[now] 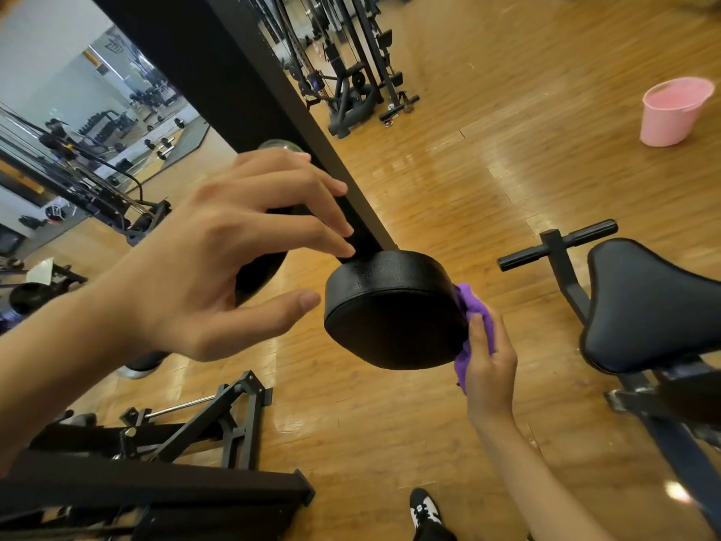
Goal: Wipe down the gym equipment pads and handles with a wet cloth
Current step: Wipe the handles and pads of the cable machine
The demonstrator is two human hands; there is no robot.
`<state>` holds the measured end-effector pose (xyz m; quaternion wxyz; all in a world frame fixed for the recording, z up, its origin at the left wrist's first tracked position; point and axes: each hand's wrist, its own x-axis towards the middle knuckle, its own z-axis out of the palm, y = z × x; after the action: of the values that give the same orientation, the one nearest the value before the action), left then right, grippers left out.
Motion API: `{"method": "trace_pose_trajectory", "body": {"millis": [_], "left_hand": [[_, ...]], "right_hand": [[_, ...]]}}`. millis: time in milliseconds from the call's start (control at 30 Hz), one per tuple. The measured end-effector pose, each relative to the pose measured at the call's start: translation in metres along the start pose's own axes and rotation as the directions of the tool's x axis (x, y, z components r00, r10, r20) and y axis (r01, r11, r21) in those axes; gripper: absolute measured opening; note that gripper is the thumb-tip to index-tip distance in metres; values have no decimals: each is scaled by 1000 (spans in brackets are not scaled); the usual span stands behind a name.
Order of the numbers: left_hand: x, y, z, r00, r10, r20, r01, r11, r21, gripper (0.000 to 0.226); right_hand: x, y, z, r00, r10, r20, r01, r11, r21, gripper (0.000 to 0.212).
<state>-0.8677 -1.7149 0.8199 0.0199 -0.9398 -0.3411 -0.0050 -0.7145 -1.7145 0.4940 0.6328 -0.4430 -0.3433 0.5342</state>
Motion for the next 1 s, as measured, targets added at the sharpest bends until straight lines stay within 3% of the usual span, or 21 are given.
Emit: {"method": "trace_pose_trajectory", "body": {"millis": [67, 167, 233, 333, 400, 467, 600, 767, 900, 1000], "left_hand": [[1, 1, 1, 1000, 4, -3, -4, 1000, 8, 40], [0, -1, 0, 1000, 2, 11, -2, 1000, 9, 39], [-2, -2, 0, 1000, -4, 9, 4, 1000, 13, 39], [-4, -2, 0, 1000, -12, 9, 12, 1000, 20, 39], [-5, -2, 0, 1000, -12, 15, 12, 1000, 22, 39], [-5, -3, -1, 1000, -18, 17, 17, 1000, 20, 39], [-4, 0, -1, 1000, -25, 5, 25, 1000, 1, 39], [1, 2, -1, 1000, -10, -3, 10, 1000, -7, 40], [3, 4, -1, 1000, -3, -6, 2, 1000, -19, 40], [5, 5, 0, 1000, 2, -12, -3, 1000, -26, 41]], "right_hand": [[12, -4, 0, 998, 57, 26, -59, 996, 66, 34], [33, -22, 2, 993, 25, 111, -22, 999, -28, 30], [32, -18, 0, 991, 80, 111, -79, 997, -7, 30], [16, 9, -3, 957, 288, 16, -288, 952, 105, 34], [18, 11, -1, 891, 453, 29, -449, 871, 200, 35], [30, 4, 2, 858, 512, 40, -508, 834, 215, 35], [20, -1, 0, 923, 384, -27, -369, 902, 225, 35], [11, 9, -8, 888, 459, -23, -440, 863, 248, 42], [17, -20, -12, 984, 174, -35, -167, 975, 148, 40], [6, -18, -20, 999, 8, 51, -9, 1000, 16, 43]]}}
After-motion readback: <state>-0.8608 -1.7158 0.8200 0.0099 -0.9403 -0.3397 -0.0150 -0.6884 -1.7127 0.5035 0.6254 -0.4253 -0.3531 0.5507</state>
